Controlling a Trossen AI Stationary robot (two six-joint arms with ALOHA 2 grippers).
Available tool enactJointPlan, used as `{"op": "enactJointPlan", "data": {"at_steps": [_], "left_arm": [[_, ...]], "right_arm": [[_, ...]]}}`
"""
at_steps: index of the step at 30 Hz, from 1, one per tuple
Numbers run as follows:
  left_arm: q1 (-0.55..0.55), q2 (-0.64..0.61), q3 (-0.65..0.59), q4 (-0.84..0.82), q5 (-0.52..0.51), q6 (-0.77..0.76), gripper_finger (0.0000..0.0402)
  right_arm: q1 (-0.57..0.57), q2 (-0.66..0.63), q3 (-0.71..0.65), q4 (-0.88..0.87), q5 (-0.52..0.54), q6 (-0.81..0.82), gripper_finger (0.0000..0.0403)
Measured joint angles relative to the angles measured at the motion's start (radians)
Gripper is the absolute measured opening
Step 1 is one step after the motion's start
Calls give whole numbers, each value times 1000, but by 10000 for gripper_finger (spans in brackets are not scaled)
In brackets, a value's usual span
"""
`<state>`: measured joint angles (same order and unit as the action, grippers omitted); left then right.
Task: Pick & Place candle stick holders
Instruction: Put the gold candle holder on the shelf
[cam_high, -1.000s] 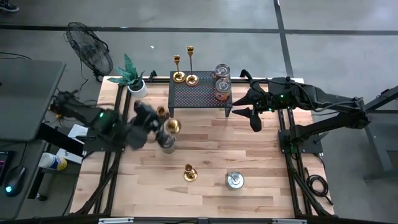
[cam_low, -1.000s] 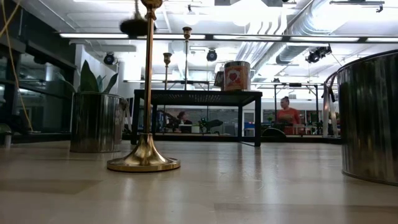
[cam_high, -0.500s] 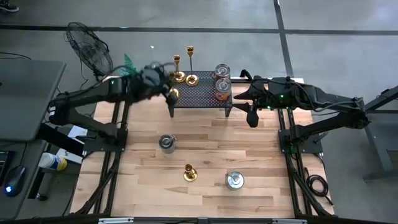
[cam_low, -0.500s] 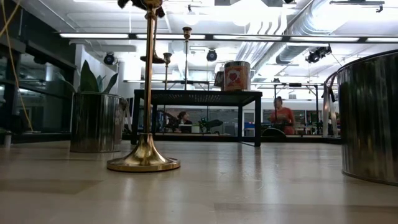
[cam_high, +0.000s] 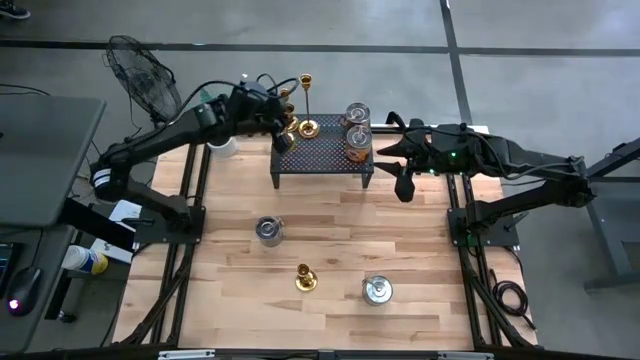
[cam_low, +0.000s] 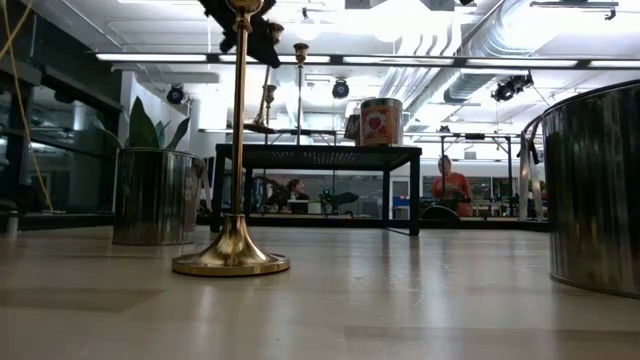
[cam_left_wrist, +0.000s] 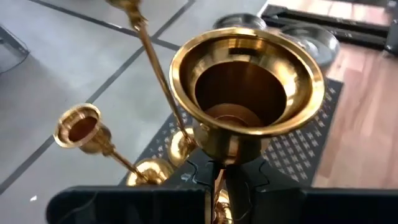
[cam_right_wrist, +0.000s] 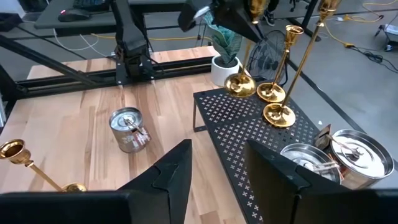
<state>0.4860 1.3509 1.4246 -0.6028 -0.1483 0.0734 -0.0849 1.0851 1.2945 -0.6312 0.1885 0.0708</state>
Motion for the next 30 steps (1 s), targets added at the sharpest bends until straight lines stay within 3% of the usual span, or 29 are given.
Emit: {"op": "enactJointPlan", "data": {"at_steps": [5, 16, 21, 30], "left_arm": [[57, 25, 0, 31, 51, -1, 9], [76, 30, 0, 28, 23, -55, 9], [30, 29, -10, 38, -83, -75, 9], [-60, 17, -79, 109, -155, -153, 9]], "right_arm": [[0, 0, 0, 0, 1, 2, 140], [0, 0, 0, 0, 23, 0, 140], [0, 0, 0, 0, 48, 0, 140], [0, 0, 0, -7, 48, 0, 140]]}}
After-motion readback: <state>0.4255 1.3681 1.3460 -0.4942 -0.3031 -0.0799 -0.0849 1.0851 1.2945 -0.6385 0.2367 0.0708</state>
